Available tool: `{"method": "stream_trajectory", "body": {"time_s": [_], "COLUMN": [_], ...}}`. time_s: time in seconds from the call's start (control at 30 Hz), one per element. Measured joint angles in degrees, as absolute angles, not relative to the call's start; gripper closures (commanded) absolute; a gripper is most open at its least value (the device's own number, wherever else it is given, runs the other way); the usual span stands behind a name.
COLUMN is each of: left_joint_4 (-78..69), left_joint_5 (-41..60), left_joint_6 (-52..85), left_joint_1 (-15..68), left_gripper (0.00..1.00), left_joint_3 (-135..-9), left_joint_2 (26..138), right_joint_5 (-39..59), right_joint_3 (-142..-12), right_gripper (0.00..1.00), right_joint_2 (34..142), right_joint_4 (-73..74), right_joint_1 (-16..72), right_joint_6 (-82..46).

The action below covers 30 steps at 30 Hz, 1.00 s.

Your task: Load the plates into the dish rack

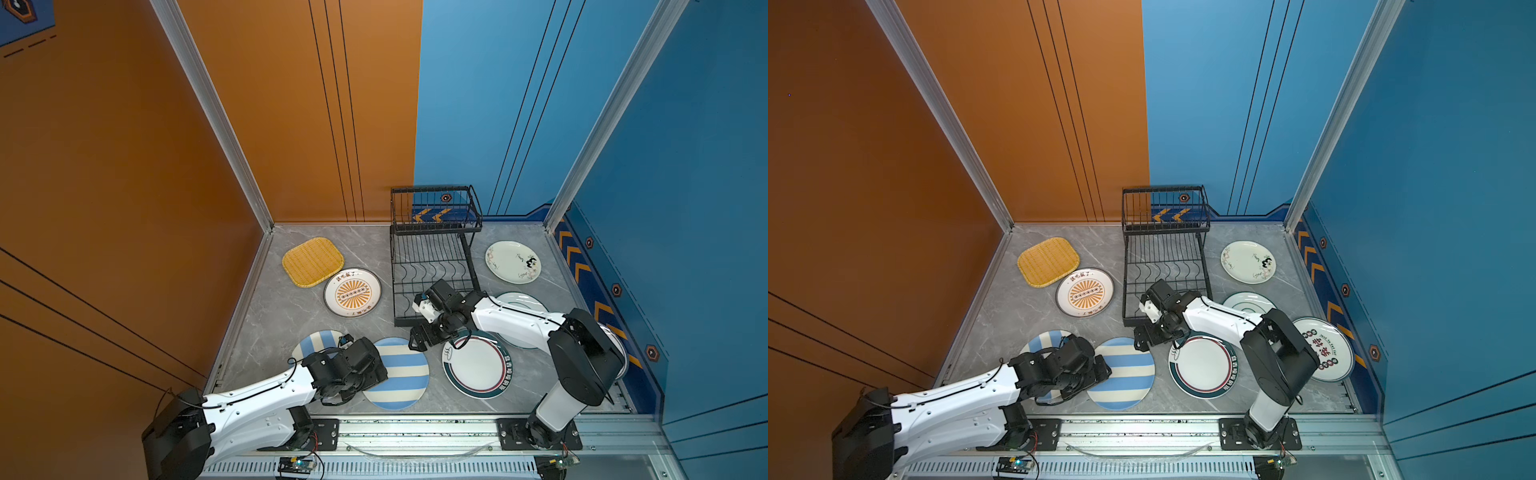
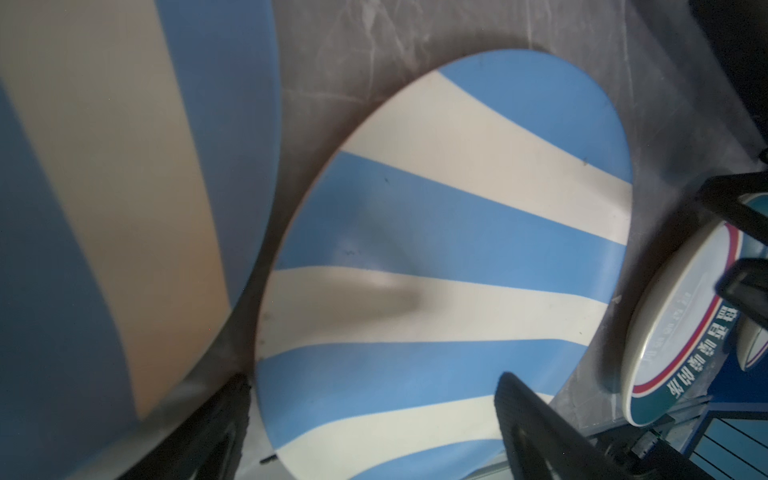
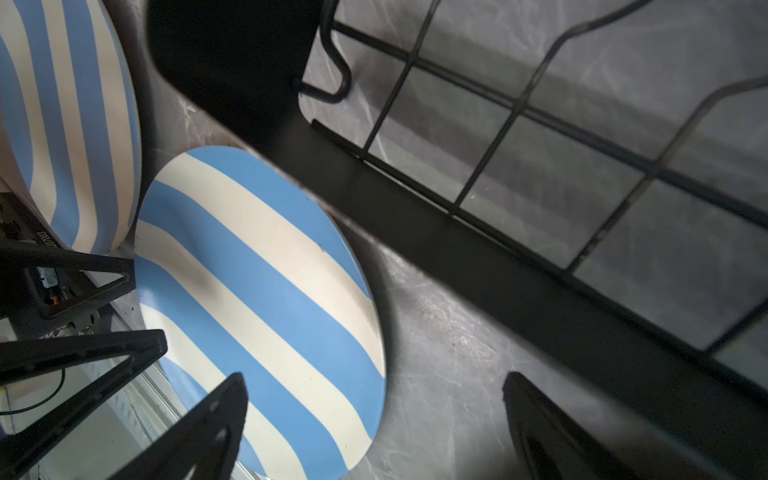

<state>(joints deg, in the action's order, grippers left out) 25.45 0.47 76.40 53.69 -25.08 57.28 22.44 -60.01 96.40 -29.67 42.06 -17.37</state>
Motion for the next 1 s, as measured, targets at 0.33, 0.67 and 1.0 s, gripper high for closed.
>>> {"method": "stream_trajectory", "body": {"time_s": [0.33, 0.67, 1.0], "left_joint_4": [21.58, 20.27, 20.29], "left_joint_5": [1.61, 3.33, 4.38], "left_joint_6": [76.53, 75.90, 74.32], "left_joint_1": [53.80, 53.80, 53.80], "left_gripper": [0.07, 0.09, 0.12], "left_joint_3": [-25.06, -25.65, -26.06], "left_joint_2": [59.07, 60.86, 61.89], "right_joint_5": [24.95, 26.92, 29.82], "right_joint_3": [-60.60, -60.49, -59.55], "right_gripper": [0.02, 0.06, 0.10], "right_joint_2": [99.42, 99.61, 99.57], "right_joint_4": [-30.74, -31.55, -30.89], "right_joint_1": [42.06, 43.31, 43.81], "right_joint_6": [-16.97, -16.25, -14.55]}}
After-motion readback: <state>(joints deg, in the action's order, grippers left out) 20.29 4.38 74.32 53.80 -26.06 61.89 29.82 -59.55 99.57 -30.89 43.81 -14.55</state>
